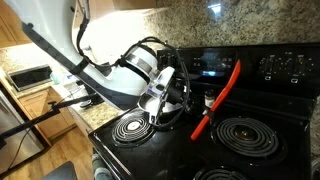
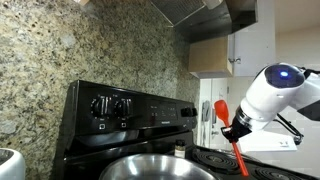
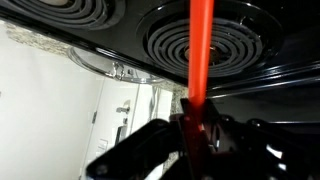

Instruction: Take the red spoon and mix the content in the pot

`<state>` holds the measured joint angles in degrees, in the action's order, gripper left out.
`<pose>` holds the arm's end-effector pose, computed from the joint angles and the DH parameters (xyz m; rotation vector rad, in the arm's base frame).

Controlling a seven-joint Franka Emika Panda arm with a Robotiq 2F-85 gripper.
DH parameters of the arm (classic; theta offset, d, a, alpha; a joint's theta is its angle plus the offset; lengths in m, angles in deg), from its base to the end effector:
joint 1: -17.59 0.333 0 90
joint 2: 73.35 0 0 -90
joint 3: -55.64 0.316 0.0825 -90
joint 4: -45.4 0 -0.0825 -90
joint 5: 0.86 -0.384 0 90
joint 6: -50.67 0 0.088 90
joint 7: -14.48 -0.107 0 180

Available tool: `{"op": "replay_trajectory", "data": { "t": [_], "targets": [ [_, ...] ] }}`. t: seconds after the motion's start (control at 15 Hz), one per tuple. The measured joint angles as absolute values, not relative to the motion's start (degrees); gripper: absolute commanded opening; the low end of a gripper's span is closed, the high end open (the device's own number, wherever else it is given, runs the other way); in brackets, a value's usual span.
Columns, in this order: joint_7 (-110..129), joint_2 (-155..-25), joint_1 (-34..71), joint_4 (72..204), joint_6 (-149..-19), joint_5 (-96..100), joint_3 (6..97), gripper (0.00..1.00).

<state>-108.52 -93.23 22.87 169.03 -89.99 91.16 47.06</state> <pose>0.5616 -0.0323 0.2332 2.2126 -0.9499 1.0427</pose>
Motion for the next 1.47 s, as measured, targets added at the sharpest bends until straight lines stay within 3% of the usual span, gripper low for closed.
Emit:
{"op": "replay_trajectory", "data": {
  "t": [0.33, 0.4, 1.47],
  "targets": [
    [-108.5, -93.2, 21.3, 169.0, -90.0, 91.3, 48.7, 0.16],
    [-108.5, -93.2, 21.3, 169.0, -90.0, 91.3, 48.7, 0.04],
    [-114.4, -91.7, 20.0, 170.9, -88.5, 96.0, 57.2, 0.04]
  ]
}}
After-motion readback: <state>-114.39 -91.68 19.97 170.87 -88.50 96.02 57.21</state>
